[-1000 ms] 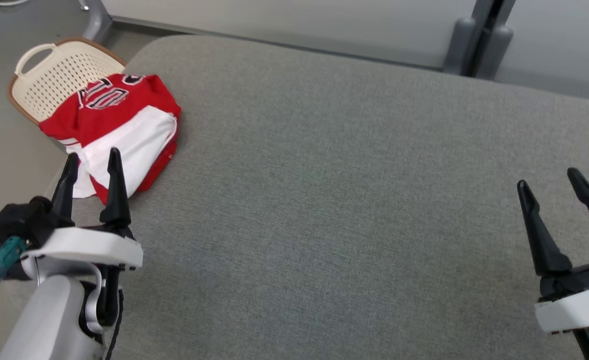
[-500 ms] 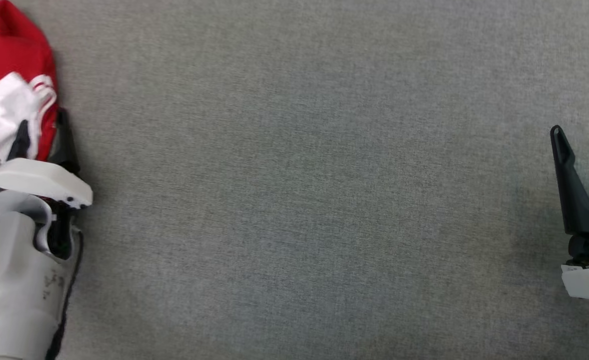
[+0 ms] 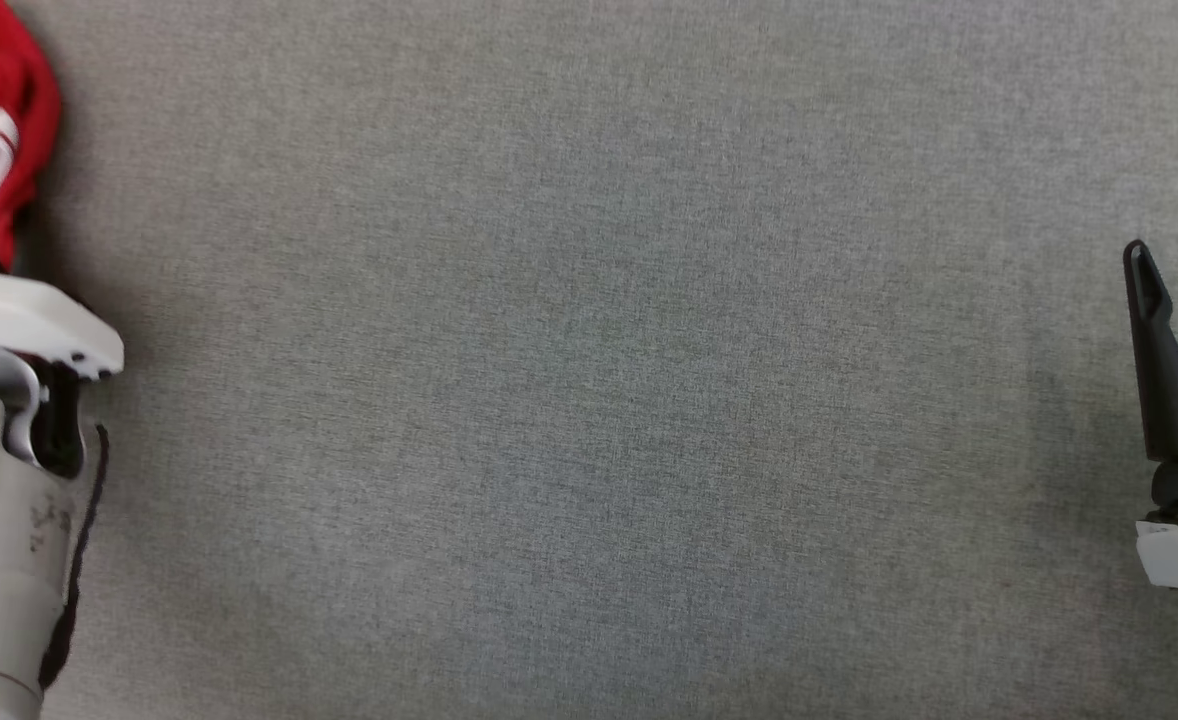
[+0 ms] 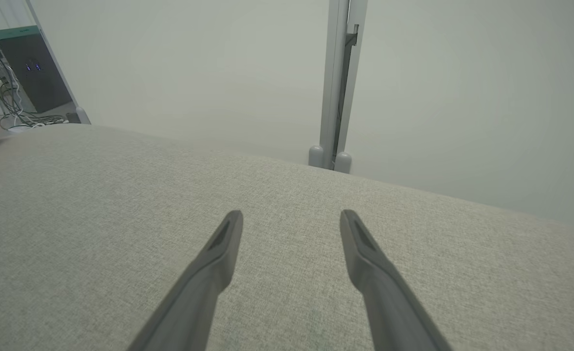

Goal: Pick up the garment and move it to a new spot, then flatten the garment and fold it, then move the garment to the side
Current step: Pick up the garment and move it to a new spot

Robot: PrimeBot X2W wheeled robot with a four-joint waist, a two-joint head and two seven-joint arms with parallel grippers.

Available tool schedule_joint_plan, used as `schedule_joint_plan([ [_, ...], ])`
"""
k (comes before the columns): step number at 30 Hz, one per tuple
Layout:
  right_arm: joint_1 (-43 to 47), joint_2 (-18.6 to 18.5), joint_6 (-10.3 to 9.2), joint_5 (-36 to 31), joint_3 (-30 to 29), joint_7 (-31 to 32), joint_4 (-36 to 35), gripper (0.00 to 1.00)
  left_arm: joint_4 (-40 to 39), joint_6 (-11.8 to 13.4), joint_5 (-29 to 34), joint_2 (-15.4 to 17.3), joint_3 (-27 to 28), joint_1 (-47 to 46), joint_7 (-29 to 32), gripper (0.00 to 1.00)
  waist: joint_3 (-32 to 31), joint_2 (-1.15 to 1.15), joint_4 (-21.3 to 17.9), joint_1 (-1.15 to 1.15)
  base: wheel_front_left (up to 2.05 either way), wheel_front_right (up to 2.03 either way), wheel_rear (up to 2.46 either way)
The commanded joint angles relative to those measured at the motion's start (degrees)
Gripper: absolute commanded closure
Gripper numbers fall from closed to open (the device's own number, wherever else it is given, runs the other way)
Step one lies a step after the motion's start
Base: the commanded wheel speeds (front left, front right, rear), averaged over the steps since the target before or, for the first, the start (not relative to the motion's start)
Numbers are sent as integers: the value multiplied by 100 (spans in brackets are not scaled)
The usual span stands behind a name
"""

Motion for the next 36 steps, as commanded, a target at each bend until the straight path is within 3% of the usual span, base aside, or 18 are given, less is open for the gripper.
schedule_joint_plan([
  [1, 12, 19, -2, -5, -17, -57, 61, 0, -322, 61, 149, 94, 65, -25, -16, 100, -157, 0, 56, 0, 0, 0, 0],
  [6, 139, 159, -2, 30, 44, -190, 300, 0, -1597, 286, 624, 198, 324, 523, -19, 100, -682, 0, 38, 0, 0, 0, 0],
  [10, 236, 272, -2, 65, 132, -306, 509, 0, -2736, 434, 870, 80, 483, 1174, -19, 100, -1152, 0, -22, 0, 0, 0, 0],
  [16, 500, 455, -2, 112, 226, -421, 838, 0, -4297, 674, 1123, -69, 365, 2444, 8, 100, -1895, 0, -102, 0, 0, 0, 0],
  [23, 730, 556, -2, 147, 439, -471, 1056, 0, -5844, 1043, 1233, -203, 48, 3918, 594, 100, -2525, 0, -333, 0, 0, 0, 0],
  [31, 764, 609, -2, 167, 522, -500, 1072, 0, -6848, 1254, 1358, -252, -306, 4690, 1153, 100, -2653, 0, -726, 0, 0, 0, 0],
  [36, 636, 639, -2, 193, 588, -533, 1070, 0, -6994, 1119, 1386, -321, -630, 4601, 1356, 100, -2504, 0, -1313, 0, 0, 0, 0],
])
